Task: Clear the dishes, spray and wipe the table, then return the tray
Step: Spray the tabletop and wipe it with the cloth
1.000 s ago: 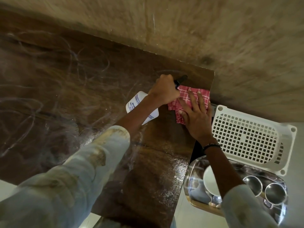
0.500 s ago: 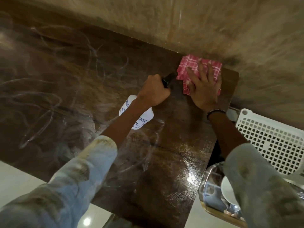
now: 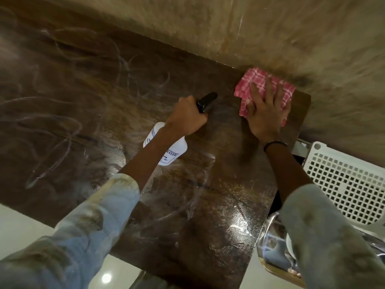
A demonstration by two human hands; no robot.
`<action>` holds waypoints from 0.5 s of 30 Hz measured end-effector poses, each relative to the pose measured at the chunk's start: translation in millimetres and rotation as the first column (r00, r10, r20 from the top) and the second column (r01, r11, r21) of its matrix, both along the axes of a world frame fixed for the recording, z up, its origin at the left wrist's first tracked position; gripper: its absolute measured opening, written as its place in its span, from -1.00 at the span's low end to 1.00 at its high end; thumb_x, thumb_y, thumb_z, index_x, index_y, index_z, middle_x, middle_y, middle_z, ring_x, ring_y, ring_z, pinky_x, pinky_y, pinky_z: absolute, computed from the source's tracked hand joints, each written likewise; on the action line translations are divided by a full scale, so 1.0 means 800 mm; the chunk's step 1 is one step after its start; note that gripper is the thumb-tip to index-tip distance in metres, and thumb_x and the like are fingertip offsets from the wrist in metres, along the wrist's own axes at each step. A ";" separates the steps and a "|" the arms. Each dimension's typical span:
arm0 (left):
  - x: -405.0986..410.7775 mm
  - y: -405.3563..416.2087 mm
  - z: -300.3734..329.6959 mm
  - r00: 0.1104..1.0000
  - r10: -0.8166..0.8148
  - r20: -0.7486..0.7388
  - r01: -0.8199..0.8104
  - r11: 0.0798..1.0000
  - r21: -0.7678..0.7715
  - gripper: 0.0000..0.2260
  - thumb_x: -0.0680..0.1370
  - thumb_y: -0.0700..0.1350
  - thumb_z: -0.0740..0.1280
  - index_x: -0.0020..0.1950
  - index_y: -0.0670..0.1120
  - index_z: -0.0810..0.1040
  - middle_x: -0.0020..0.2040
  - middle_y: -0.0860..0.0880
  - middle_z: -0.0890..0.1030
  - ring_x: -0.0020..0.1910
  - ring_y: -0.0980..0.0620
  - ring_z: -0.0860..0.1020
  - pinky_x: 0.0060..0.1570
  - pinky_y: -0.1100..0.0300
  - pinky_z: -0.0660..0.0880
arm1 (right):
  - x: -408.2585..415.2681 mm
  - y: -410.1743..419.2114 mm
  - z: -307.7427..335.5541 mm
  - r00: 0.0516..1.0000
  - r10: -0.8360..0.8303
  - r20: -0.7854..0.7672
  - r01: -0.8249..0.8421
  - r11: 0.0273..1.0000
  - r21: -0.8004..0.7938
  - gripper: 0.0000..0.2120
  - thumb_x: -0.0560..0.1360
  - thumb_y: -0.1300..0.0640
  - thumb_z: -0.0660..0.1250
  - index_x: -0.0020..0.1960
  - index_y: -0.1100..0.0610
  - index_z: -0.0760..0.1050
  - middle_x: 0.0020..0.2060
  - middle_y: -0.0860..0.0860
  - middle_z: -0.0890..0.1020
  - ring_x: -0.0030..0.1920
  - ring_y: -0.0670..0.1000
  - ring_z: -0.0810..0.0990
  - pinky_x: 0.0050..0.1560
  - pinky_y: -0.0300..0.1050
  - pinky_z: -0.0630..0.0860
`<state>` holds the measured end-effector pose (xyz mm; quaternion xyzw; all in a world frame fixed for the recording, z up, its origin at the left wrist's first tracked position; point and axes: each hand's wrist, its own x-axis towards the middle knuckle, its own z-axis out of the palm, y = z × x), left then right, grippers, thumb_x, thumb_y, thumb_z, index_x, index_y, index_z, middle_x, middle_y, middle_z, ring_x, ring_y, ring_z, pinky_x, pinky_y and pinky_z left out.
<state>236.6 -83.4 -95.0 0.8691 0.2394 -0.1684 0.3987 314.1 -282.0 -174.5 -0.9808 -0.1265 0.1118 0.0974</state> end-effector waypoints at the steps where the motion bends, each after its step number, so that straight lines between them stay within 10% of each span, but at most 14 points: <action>1: -0.001 0.001 -0.001 1.000 -0.003 -0.007 0.003 1.000 0.015 -0.72 0.49 -0.14 0.34 0.13 -0.26 0.50 0.01 -0.21 0.54 -0.08 -0.16 0.58 -0.14 0.12 0.49 | 0.001 0.016 -0.001 1.000 0.017 0.007 -0.017 1.000 0.009 -0.53 0.63 -0.04 0.06 0.52 -0.14 0.09 0.56 0.02 0.00 0.54 0.18 -0.12 0.41 0.39 -0.12; 8: -0.011 0.004 0.003 1.000 -0.017 -0.012 0.018 1.000 0.021 -0.74 0.48 -0.16 0.35 0.09 -0.30 0.54 -0.05 -0.29 0.62 -0.07 -0.20 0.60 -0.13 0.10 0.53 | -0.036 -0.014 -0.007 0.908 0.411 0.082 -0.408 0.911 -0.056 -0.55 0.62 -0.09 0.05 0.50 -0.13 0.15 0.53 0.04 0.15 0.52 0.18 0.06 0.40 0.33 0.02; 15: -0.024 0.007 0.004 0.999 -0.035 -0.034 0.034 0.999 -0.019 -0.77 0.49 -0.20 0.34 0.08 -0.31 0.53 -0.11 -0.27 0.61 -0.23 -0.08 0.55 -0.36 0.25 0.41 | -0.023 -0.015 0.002 0.998 0.045 0.035 -0.044 0.999 -0.022 -0.54 0.63 -0.10 0.03 0.52 -0.14 0.11 0.55 0.01 0.04 0.54 0.17 -0.06 0.41 0.35 -0.06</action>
